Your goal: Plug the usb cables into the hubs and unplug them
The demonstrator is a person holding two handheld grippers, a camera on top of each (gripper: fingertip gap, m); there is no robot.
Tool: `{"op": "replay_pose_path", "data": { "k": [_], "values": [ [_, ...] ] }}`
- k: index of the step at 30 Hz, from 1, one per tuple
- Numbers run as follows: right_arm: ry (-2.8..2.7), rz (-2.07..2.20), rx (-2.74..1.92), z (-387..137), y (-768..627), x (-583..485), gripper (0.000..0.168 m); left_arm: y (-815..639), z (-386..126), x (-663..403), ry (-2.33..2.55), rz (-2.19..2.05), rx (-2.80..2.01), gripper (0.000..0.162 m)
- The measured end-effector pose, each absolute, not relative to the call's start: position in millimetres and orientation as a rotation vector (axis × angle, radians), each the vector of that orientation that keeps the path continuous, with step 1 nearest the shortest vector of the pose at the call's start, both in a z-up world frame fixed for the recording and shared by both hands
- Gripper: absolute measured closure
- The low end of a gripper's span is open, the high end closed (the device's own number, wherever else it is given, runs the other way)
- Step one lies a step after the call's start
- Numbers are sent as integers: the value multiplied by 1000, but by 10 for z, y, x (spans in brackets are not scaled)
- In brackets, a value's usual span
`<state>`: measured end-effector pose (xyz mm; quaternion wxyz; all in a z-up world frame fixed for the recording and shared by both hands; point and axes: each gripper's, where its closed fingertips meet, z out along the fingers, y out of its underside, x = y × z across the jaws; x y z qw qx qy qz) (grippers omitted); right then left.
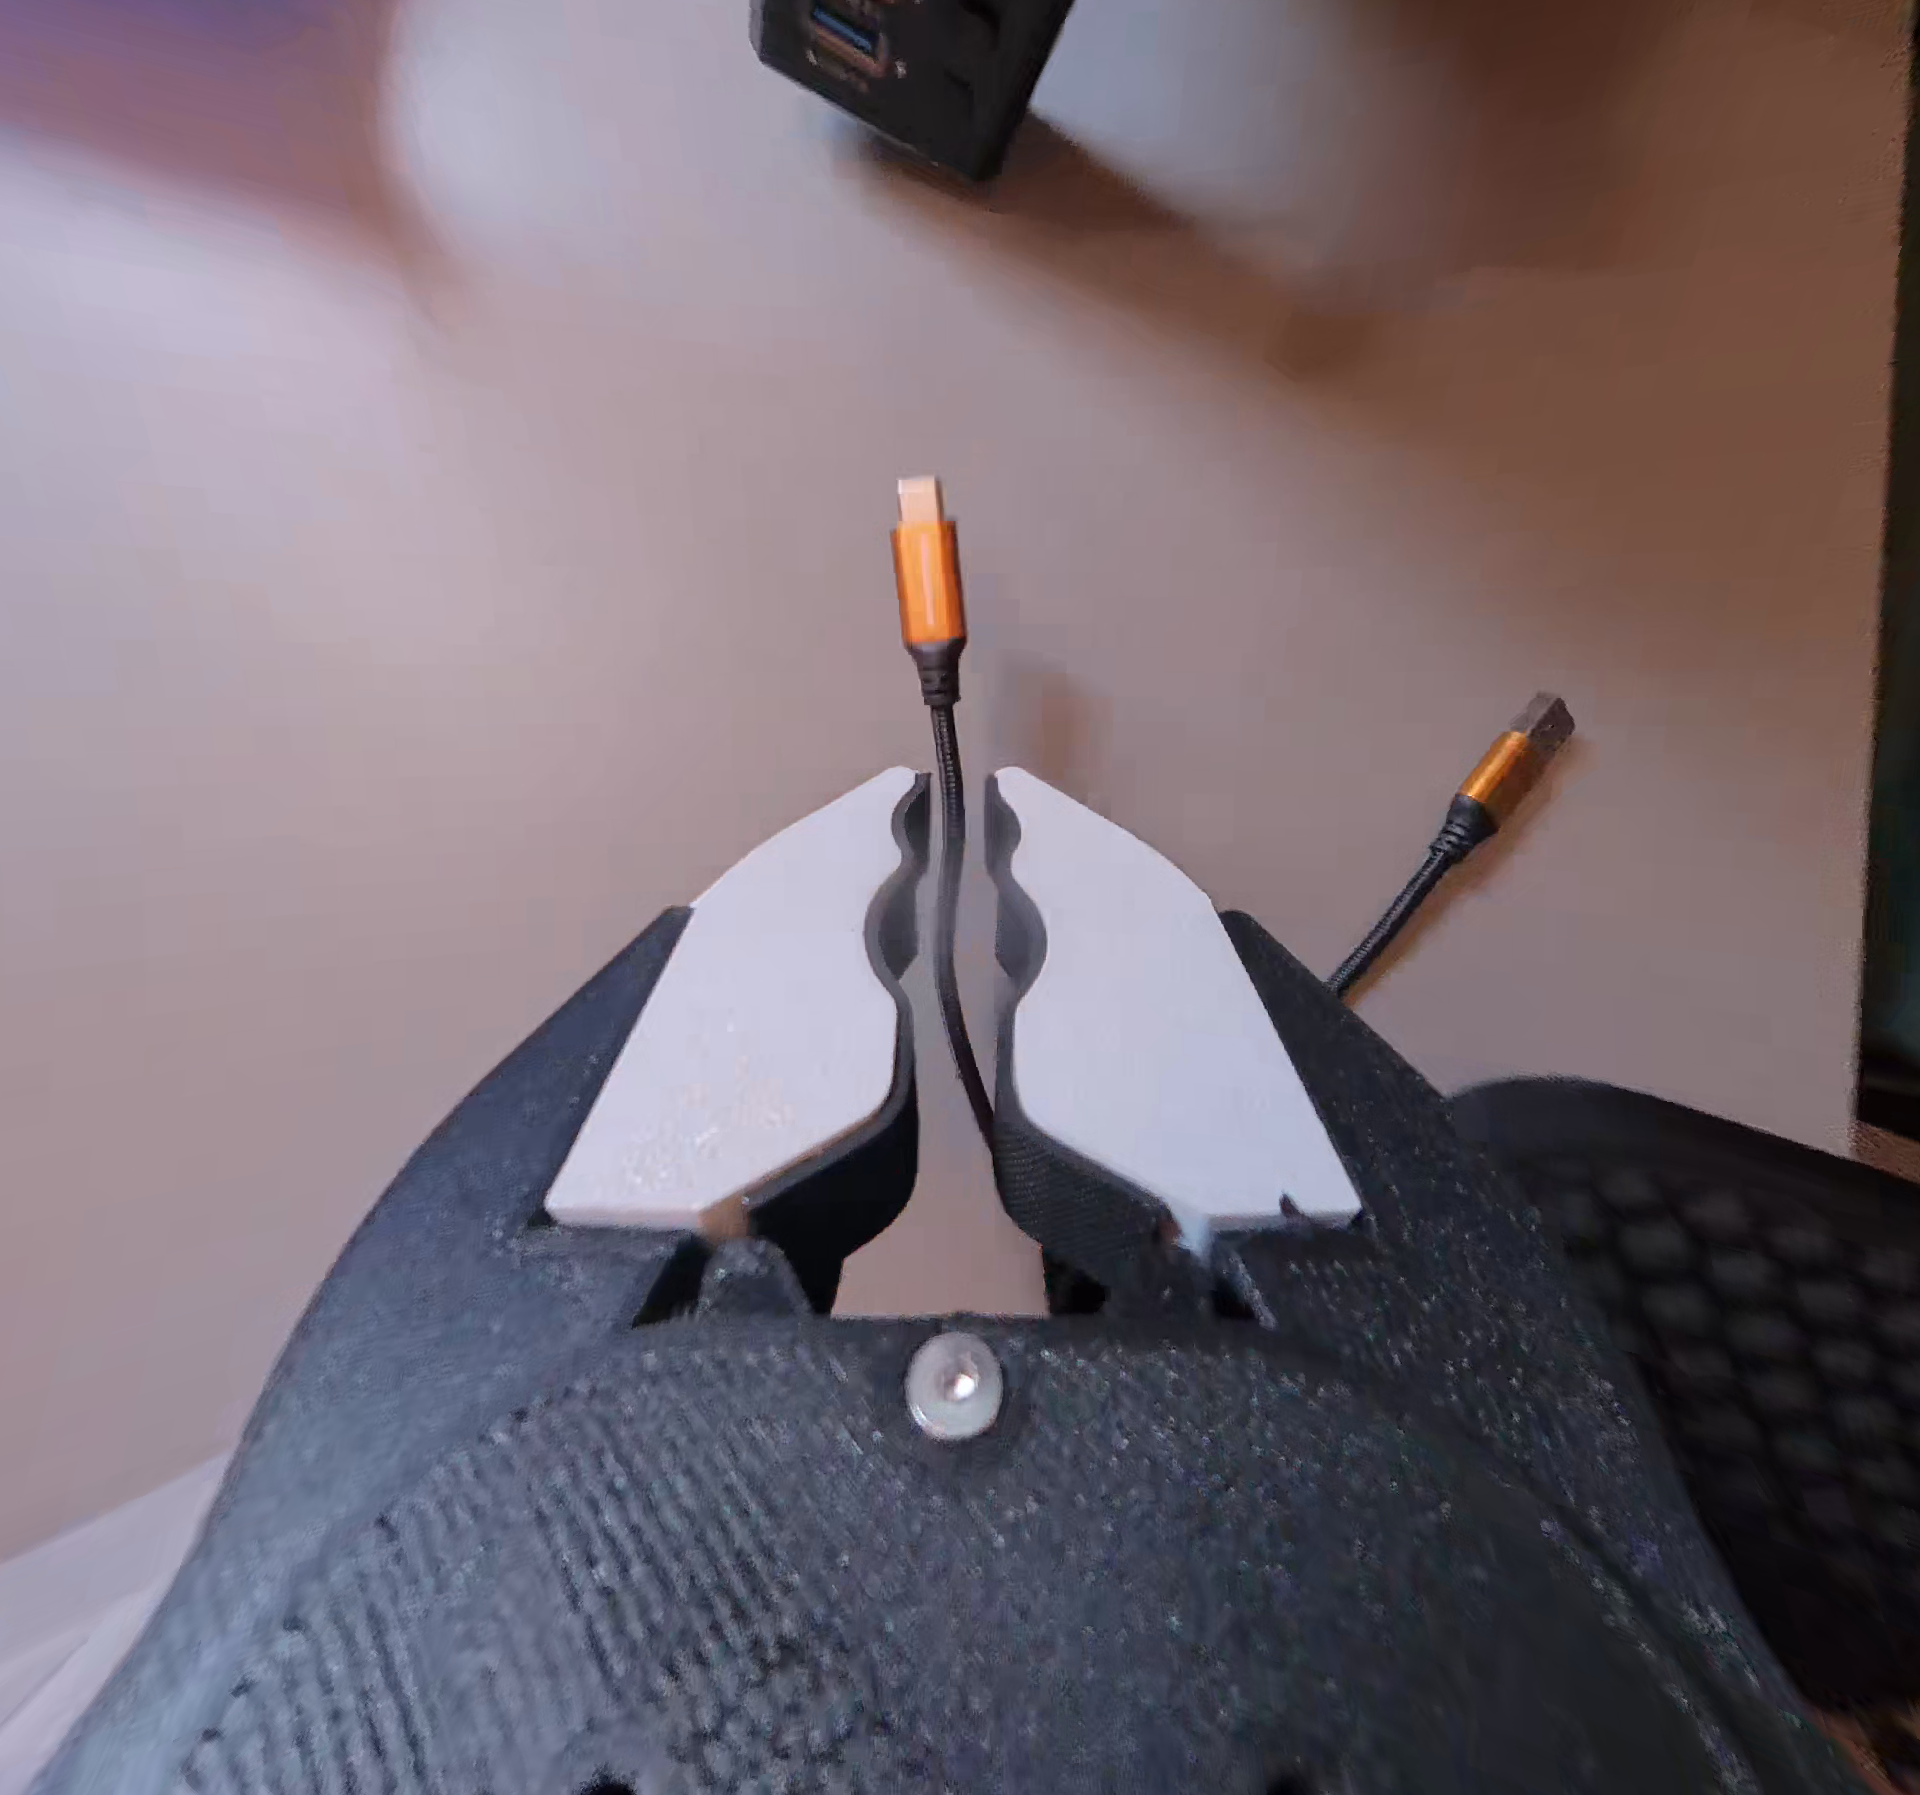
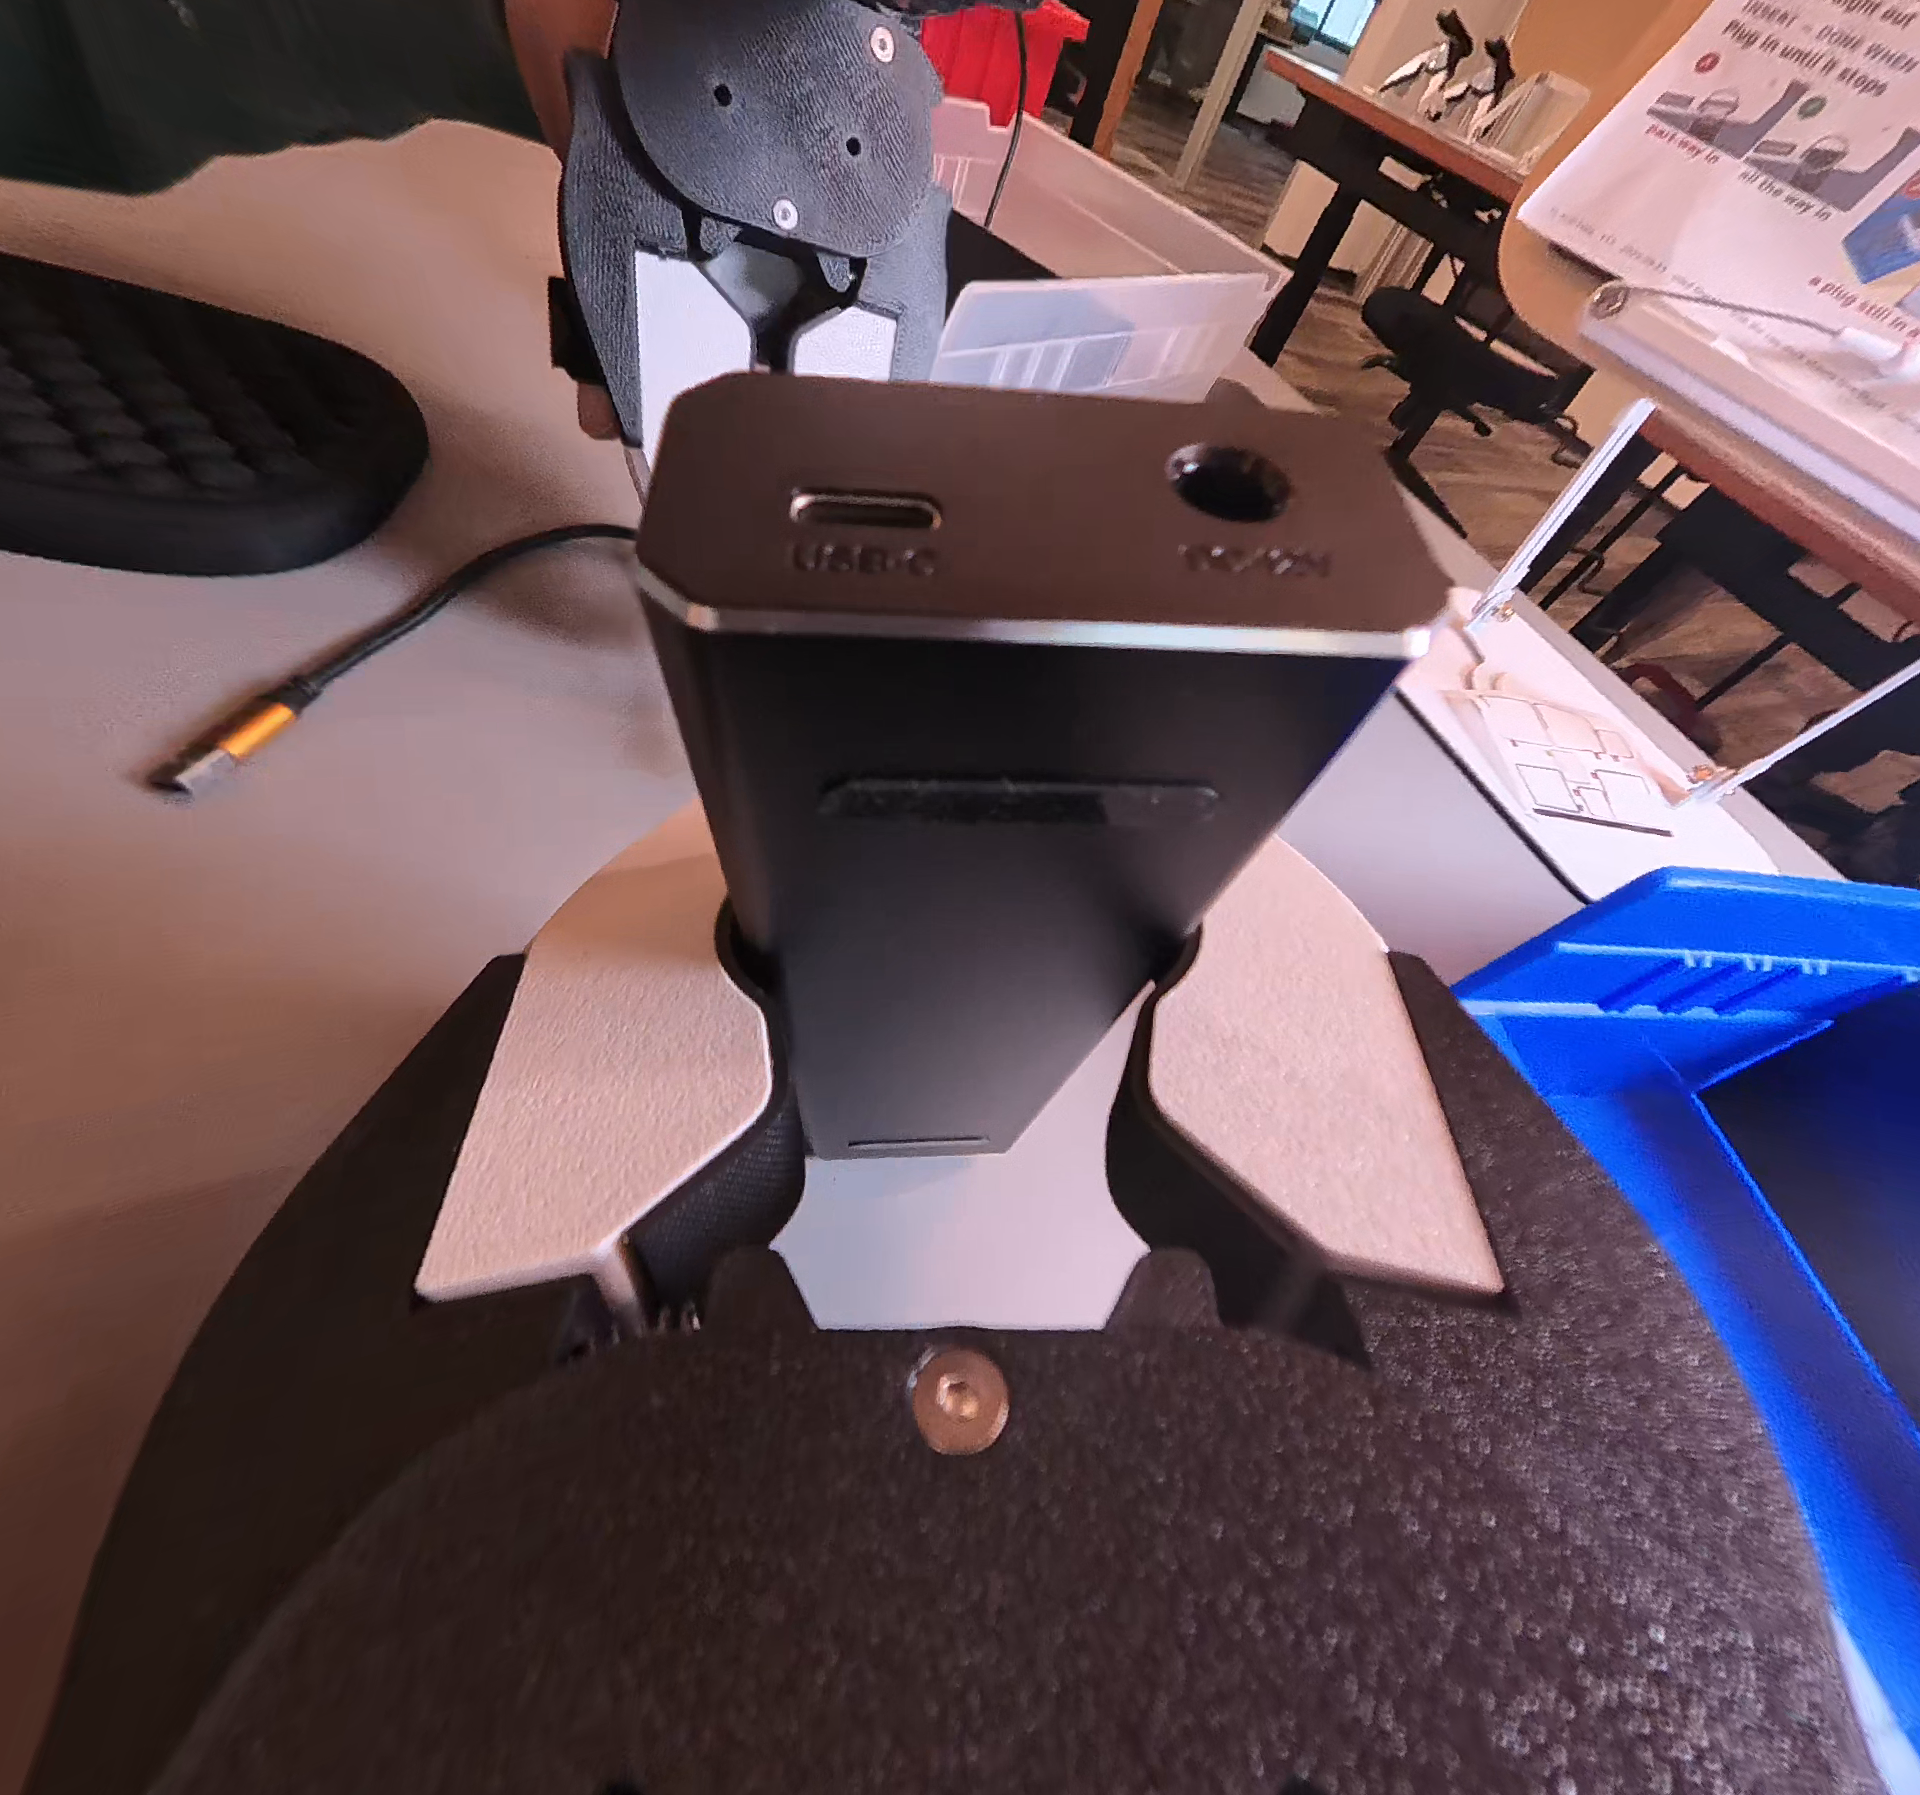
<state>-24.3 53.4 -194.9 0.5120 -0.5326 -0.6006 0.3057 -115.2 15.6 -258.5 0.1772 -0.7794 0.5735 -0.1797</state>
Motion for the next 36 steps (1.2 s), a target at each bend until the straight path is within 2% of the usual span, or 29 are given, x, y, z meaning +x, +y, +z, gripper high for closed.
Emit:
{"op": "replay_pose_path", "data": {
  "k": [9, 15, 23, 26, 29, 32, 36],
  "values": [
    [-1461, 762, -1291, -1973, 491, -271, 96, 264, -2459, -862, 1480, -514, -1988, 143],
    [-1463, 799, -1273, -1966, 448, -284, 96, 276, -2812, -1086, 1530, -299, -2098, 133],
    [-1444, 822, -1284, -1966, 481, -276, 96, 303, -2786, -1136, 1490, -266, -2044, 136],
    [-1435, 826, -1288, -1959, 503, -262, 96, -54, -2595, -1005, 1594, -475, -1951, 138],
    [-1425, 852, -1295, -1954, 514, -266, 96, -694, -2577, -898, 1845, -751, -1918, 125],
    [-1422, 859, -1301, -1962, 522, -264, 96, -977, -2775, -874, 2041, -703, -1930, 116],
    [-1417, 855, -1303, -1958, 529, -258, 96, -870, -2865, -789, 2063, -511, -1856, 133]
  ]
}}
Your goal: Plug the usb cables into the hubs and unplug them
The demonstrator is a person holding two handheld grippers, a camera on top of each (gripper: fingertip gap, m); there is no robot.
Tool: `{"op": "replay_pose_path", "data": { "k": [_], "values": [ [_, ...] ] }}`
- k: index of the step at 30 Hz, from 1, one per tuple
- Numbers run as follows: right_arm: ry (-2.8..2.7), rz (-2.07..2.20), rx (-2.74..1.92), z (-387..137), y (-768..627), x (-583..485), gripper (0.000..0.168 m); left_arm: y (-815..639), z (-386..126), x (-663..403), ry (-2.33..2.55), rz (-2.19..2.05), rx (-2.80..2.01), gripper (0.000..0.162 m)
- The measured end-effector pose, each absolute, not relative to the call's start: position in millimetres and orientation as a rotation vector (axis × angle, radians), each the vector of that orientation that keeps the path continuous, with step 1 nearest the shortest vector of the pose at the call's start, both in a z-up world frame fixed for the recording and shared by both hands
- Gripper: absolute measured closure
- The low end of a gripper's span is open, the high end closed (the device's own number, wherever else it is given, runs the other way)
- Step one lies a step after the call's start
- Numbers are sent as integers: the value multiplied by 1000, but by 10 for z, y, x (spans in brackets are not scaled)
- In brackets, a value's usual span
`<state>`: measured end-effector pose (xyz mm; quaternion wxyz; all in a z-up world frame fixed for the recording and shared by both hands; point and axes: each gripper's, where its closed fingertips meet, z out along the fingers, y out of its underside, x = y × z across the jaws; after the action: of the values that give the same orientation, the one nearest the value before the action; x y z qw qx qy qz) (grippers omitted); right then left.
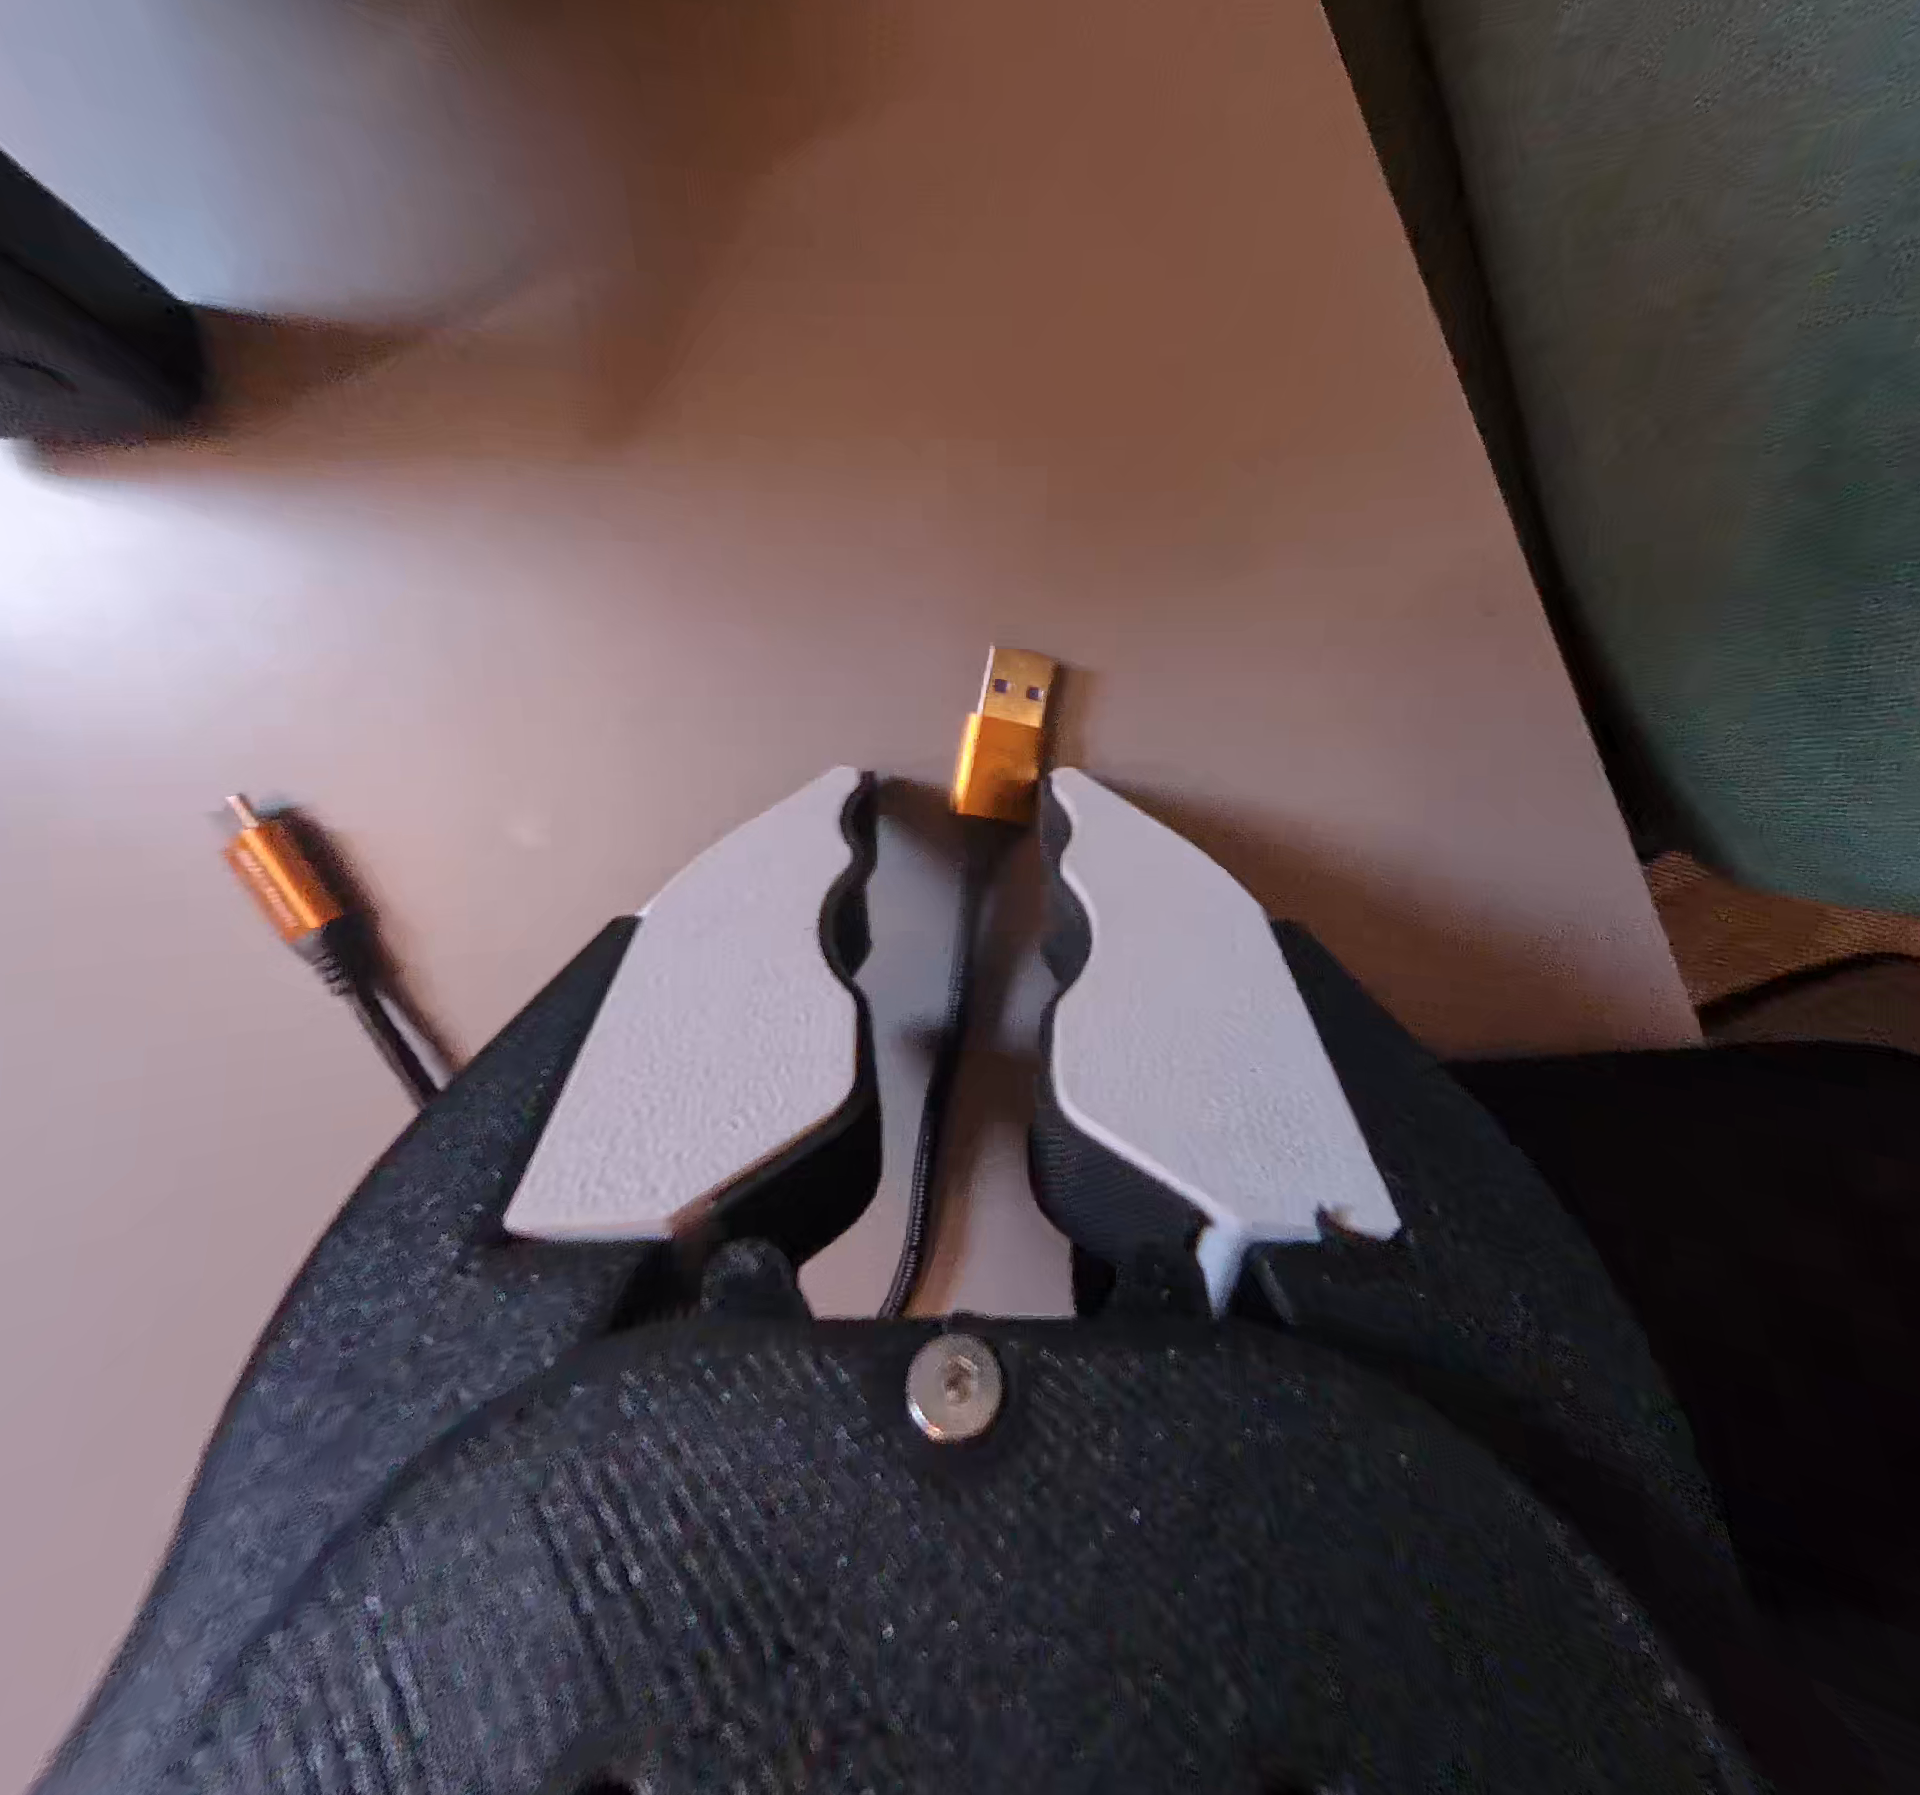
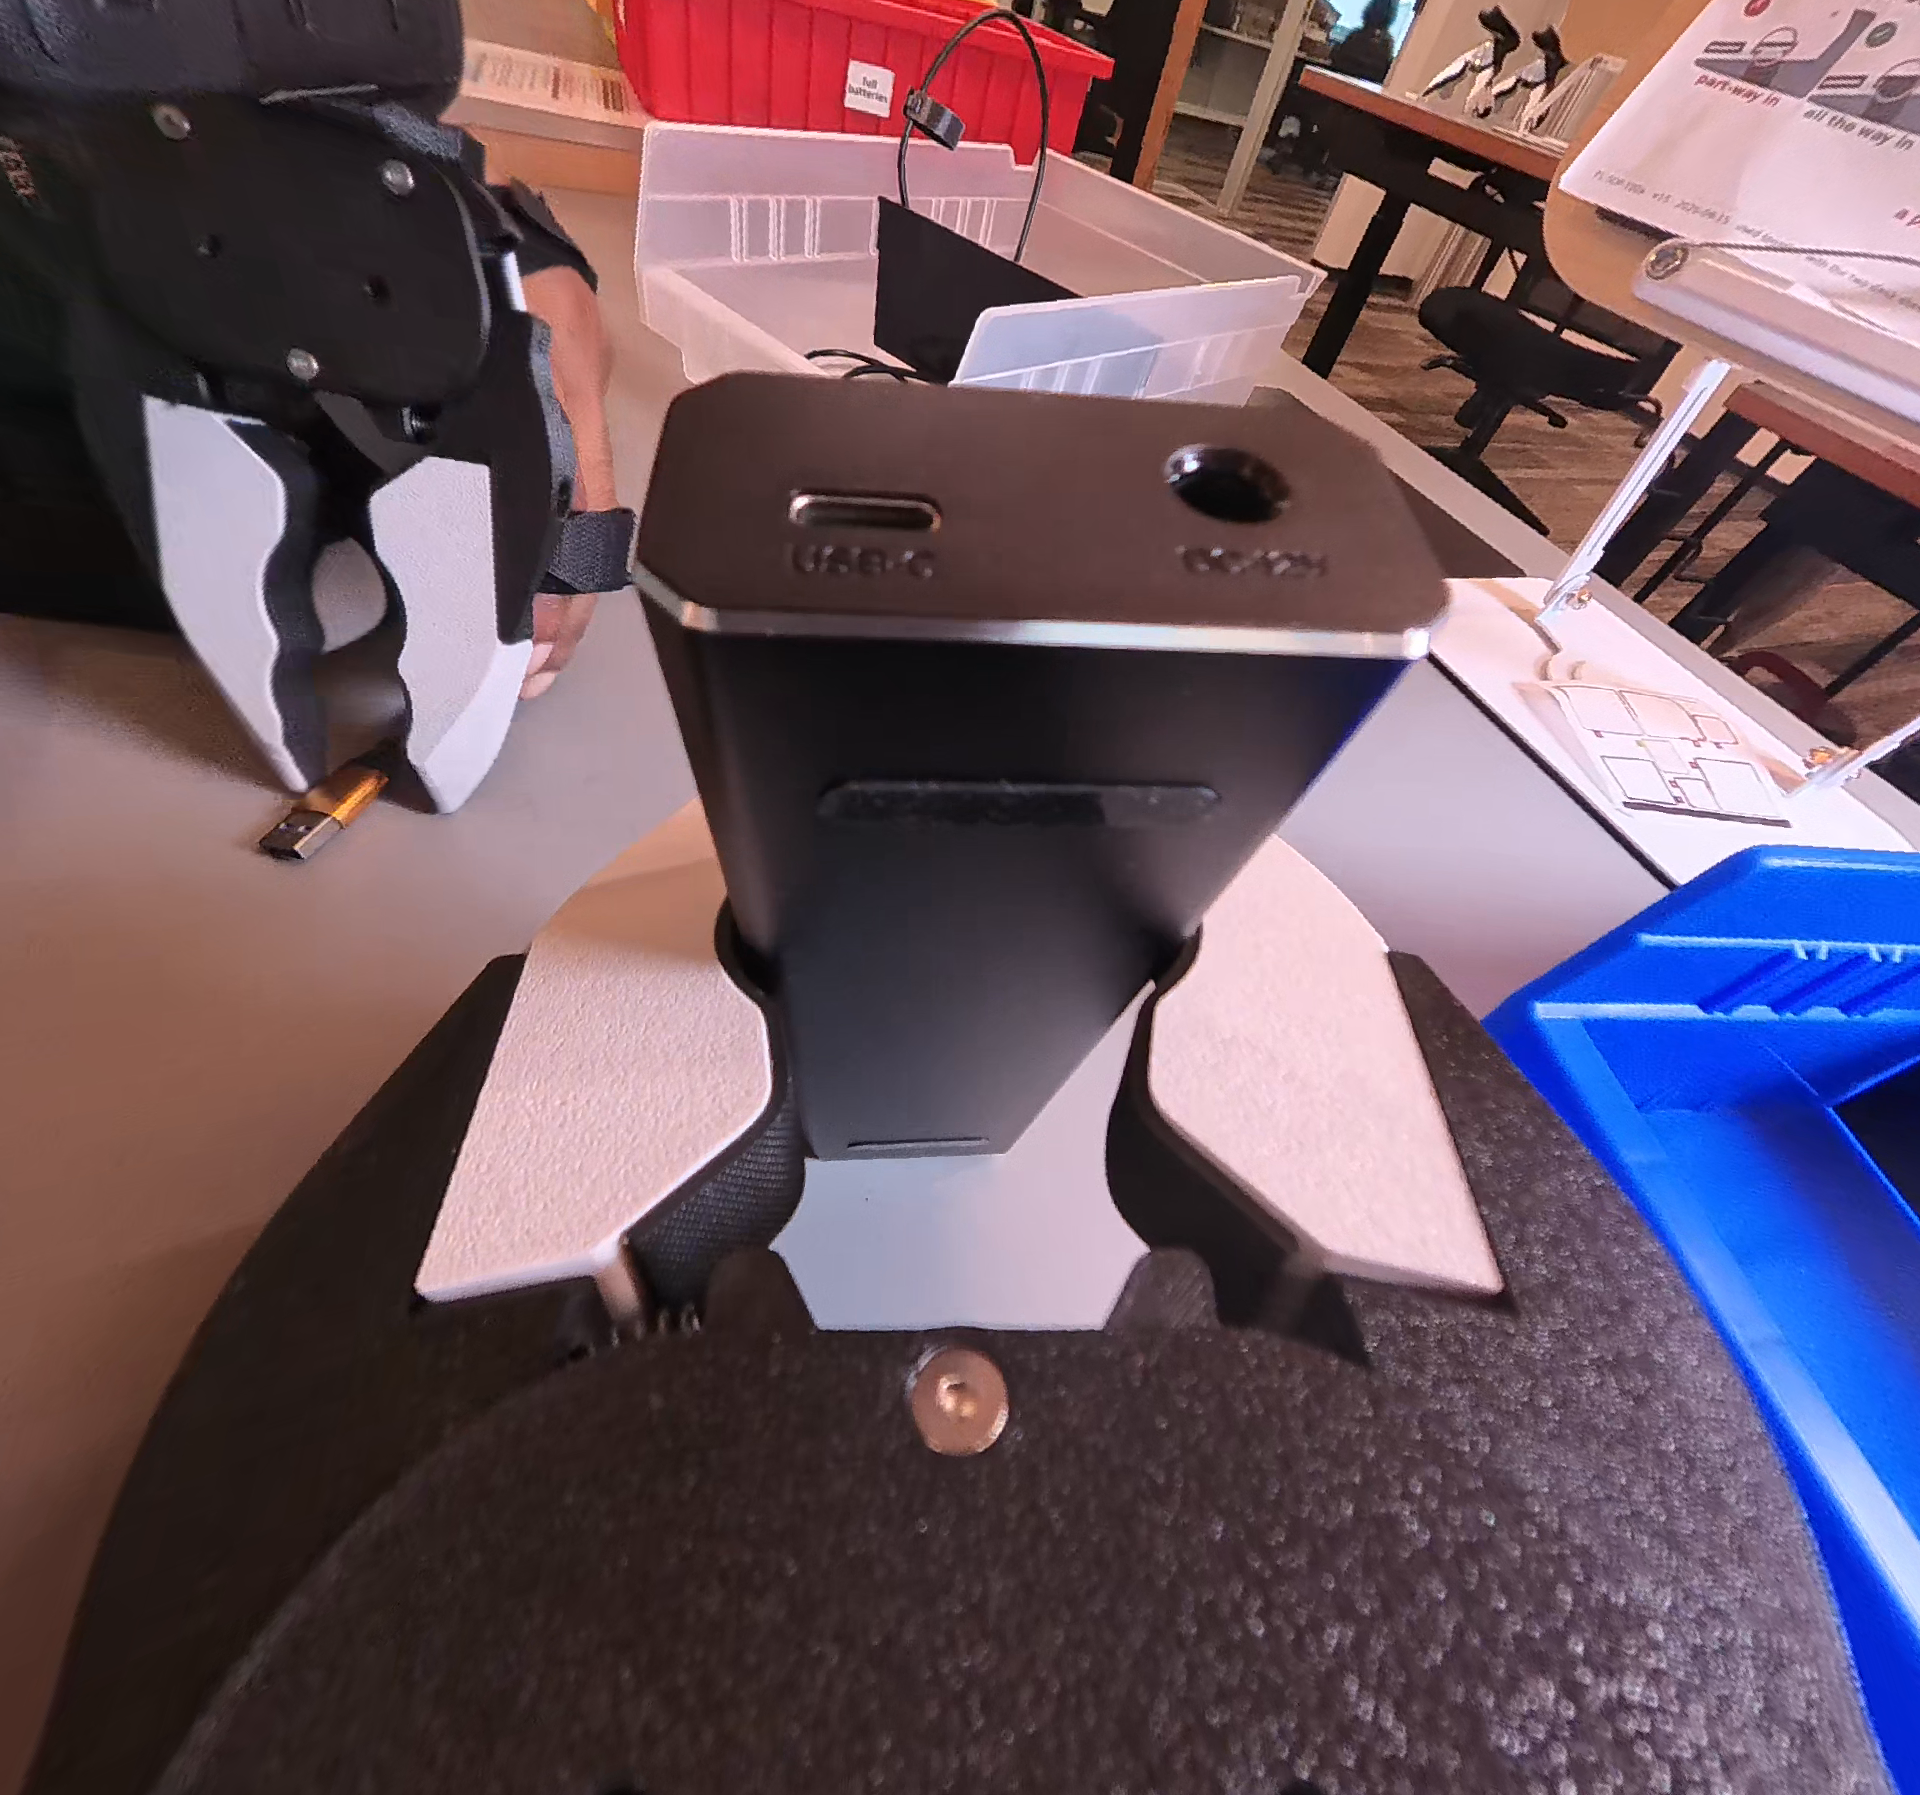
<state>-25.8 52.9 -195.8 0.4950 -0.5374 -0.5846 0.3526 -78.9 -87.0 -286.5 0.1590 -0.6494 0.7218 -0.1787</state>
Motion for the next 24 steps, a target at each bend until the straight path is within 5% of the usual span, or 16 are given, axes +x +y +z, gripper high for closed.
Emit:
{"op": "replay_pose_path", "data": {
  "k": [2, 24],
  "values": [
    [-1415, 852, -1300, -1953, 527, -256, 96, -768, -2862, -777, 2025, -458, -1836, 147],
    [-1357, 910, -1271, -1822, 526, -232, 96, 130, -2684, -652, 1289, -476, -1925, 147]
  ]
}}
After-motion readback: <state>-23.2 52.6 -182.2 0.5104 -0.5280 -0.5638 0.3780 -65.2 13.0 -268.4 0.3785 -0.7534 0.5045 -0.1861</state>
